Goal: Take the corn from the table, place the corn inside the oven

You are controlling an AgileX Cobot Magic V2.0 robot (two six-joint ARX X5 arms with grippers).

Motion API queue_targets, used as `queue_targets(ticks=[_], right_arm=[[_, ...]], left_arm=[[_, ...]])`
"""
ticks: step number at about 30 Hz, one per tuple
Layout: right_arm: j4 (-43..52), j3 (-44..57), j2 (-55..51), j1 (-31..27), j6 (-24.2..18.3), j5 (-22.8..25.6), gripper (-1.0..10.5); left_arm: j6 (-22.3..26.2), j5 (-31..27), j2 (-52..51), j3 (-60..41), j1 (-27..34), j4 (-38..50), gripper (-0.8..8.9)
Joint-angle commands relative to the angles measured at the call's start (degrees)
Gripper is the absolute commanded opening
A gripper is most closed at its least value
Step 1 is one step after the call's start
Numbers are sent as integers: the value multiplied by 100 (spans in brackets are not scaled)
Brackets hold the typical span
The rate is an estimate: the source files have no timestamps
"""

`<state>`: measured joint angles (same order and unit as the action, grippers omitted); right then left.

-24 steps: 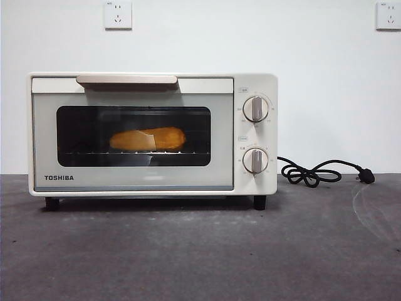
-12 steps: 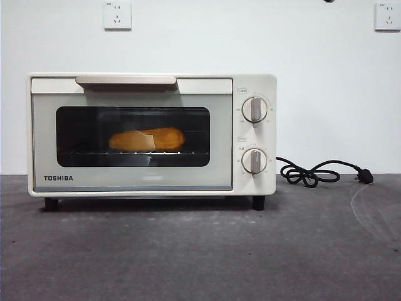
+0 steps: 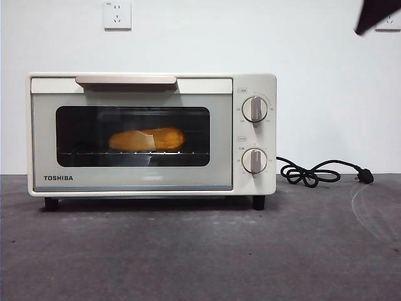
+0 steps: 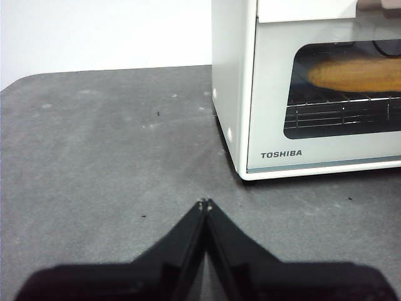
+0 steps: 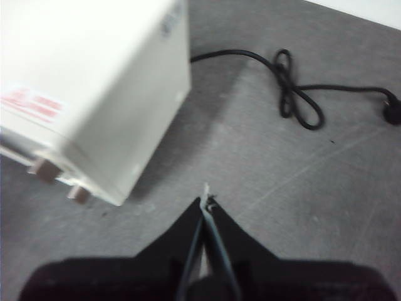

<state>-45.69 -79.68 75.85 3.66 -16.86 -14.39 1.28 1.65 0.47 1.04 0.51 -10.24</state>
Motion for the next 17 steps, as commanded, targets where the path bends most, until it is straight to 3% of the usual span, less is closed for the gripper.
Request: queue_targets(ticks=[1, 7, 13, 17], right_arm=[[813, 1005, -369, -120, 328, -17, -1], [2710, 3318, -1320, -306, 540, 46, -1], [4175, 5449, -2490, -391, 553, 553, -1], [4872, 6522, -3375, -638, 837, 870, -1]], left_arm=[[7, -15, -9, -46, -20, 63, -4], [7, -15, -9, -46, -20, 63, -4], [9, -15, -7, -46, -20, 63, -4], [7, -15, -7, -46, -20, 61, -4]])
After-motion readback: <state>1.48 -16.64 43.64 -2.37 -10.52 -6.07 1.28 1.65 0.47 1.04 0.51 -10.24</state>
